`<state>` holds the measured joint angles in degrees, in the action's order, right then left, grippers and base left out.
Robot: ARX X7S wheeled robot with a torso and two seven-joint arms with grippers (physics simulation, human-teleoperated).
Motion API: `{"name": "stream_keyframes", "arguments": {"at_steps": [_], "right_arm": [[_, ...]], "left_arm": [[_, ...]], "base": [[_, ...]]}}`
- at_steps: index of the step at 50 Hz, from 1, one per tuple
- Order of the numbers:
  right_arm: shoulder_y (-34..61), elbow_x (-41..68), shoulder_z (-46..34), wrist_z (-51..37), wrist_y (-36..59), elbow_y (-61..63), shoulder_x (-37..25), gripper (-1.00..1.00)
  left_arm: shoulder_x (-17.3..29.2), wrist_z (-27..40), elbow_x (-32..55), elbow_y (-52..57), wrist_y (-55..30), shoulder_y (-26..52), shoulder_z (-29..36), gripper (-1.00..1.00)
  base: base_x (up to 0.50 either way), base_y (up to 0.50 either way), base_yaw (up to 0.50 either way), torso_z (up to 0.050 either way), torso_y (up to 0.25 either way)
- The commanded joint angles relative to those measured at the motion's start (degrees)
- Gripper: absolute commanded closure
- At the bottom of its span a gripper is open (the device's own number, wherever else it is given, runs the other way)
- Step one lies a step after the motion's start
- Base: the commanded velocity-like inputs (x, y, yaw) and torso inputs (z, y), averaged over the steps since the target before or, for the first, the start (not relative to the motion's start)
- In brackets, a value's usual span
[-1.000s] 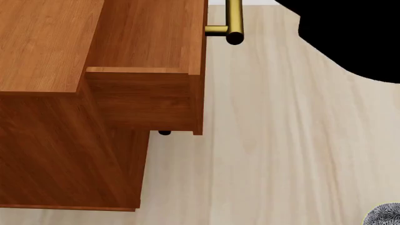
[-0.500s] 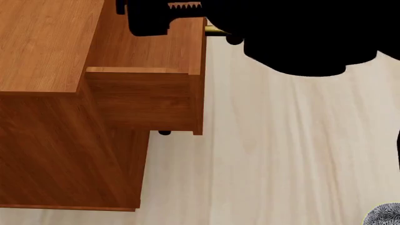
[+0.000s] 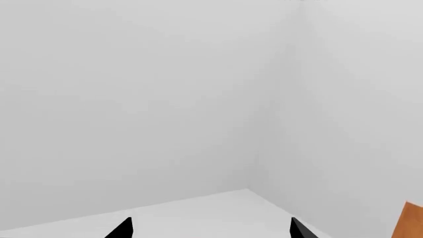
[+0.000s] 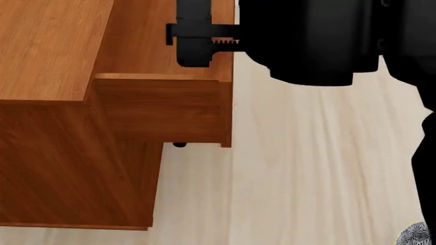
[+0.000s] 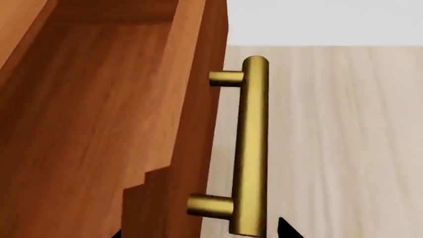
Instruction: Close the bottom drawer of the cabinet and open the top drawer.
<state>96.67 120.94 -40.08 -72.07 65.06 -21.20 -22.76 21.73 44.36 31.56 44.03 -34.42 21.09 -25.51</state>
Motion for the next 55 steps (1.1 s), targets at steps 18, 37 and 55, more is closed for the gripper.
{"name": "stream_keyframes", "arguments": {"at_steps": [18, 37, 55], "right_arm": [[2.65, -4.69, -8.28, -6.18, 6.38, -6.76, -8.79, -1.00], [7.10, -5.03, -10.31, -9.21, 9.77, -10.23, -16.56, -1.00], [15.55, 4.32, -7.02, -13.66, 8.93, -8.06, -20.29, -1.00]], "left_arm": [[0.03, 0.09, 0.54, -0.16, 0.81, -0.23, -0.16, -1.00], [0.25, 0.43, 0.84, -0.03, 0.85, -0.28, -0.11, -1.00], [0.55, 0.63, 0.81, -0.08, 0.91, -0.30, 0.34, -1.00]], "base": [[0.00, 0.00, 0.00, 0.000, -0.004], [0.00, 0.00, 0.00, 0.000, -0.002], [0.00, 0.00, -0.01, 0.000, 0.004]]}}
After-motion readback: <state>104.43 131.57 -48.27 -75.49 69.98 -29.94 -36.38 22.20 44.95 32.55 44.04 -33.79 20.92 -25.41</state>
